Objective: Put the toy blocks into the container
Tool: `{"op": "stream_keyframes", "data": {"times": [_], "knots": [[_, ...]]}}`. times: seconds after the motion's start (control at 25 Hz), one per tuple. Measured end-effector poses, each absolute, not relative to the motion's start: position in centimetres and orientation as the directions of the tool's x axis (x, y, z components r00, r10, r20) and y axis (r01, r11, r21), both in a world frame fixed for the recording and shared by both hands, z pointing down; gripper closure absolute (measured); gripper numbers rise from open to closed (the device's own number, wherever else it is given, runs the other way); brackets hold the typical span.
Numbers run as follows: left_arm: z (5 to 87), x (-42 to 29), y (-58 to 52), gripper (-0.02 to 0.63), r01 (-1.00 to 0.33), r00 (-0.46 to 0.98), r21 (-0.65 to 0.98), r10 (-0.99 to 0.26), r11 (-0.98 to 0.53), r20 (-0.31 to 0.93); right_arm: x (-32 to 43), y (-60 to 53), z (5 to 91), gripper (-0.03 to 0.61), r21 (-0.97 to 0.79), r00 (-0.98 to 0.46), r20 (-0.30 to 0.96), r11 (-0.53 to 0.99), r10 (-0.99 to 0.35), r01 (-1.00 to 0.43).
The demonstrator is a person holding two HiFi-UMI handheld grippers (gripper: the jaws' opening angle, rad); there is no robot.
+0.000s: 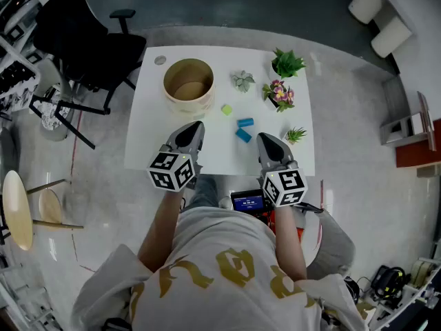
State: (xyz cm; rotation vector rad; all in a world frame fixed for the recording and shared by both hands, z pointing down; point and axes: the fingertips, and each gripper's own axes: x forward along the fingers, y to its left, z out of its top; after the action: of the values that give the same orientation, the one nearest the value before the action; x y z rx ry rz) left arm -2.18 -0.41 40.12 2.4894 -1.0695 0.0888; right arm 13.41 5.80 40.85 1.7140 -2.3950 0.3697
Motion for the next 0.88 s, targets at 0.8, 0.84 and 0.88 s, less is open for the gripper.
{"op": "stream_keyframes", "data": {"times": [0.8, 0.84, 0.88], "knots": [[45.3, -1.8, -0.4, 0.614, -0.731, 0.682, 0.307, -0.627, -0.610, 0.377, 12.8, 5.4, 44.9, 0.468, -0.014, -0.324, 0.426, 0.352, -0.845, -0.936], [45.7, -1.7, -0.3, 0.614, -0.728, 0.683, 0.301, -0.618, -0.615, 0.389, 12.9, 5.3, 45.2, 0.463, -0.012, -0.321, 0.433, 0.351, -0.843, -0.936], [46.1, -1.6, -0.2, 0.614, -0.724, 0.686, 0.300, -0.608, -0.621, 0.399, 13.0, 5.3, 45.4, 0.462, -0.012, -0.318, 0.438, 0.349, -0.841, -0.937]]}}
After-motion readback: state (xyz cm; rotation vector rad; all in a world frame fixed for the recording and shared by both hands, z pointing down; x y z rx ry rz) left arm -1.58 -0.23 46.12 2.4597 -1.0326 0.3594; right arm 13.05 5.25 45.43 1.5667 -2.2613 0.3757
